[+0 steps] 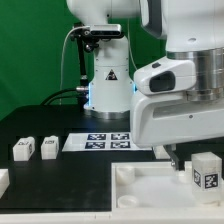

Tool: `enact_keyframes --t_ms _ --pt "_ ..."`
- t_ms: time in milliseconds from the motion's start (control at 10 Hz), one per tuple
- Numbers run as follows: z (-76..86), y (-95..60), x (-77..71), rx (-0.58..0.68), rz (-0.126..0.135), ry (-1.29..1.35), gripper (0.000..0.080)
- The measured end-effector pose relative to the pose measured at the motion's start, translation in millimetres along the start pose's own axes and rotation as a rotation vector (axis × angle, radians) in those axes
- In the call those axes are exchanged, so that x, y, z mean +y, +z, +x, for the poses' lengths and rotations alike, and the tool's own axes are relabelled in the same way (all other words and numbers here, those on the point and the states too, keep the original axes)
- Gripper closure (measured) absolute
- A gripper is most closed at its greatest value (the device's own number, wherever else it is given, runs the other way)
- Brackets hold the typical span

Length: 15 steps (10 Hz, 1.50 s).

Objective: Assemble one leg

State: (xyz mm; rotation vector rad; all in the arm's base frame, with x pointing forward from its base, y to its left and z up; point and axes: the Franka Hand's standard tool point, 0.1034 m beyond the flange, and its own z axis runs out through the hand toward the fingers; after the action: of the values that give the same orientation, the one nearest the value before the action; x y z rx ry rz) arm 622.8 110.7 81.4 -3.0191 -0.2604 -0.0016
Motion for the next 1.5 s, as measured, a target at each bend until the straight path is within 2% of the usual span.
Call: enact_keyframes --t_ms 200,300,400,500,600,900,1000,1200,1400,1500 --pt "1.8 -0.6 3.2 0.012 0.0 -0.078 0.015" --pt "1.8 -0.5 3.1 0.012 -0.001 -0.078 0.0239" --pt "1.8 -0.5 3.1 0.012 -0.001 -0.078 0.0376" --pt "1.9 -0.4 1.7 0.012 0.004 0.014 0.0376" --pt "1.9 -0.4 0.7 0.012 0.007 0.128 0.0509" --pt "2.7 -0.5 0.0 0.013 0.014 0.526 0.0509" --pt "3.6 -1.1 0.4 0.012 0.021 0.754 0.0509" --pt "3.9 -0.9 1.8 -0.008 0.069 1.156 0.0509" --pt "4.0 -1.2 1.2 -0.028 0.084 1.419 0.0508" --pt "4.0 -2.3 -0.4 -0.043 0.08 1.528 0.0507"
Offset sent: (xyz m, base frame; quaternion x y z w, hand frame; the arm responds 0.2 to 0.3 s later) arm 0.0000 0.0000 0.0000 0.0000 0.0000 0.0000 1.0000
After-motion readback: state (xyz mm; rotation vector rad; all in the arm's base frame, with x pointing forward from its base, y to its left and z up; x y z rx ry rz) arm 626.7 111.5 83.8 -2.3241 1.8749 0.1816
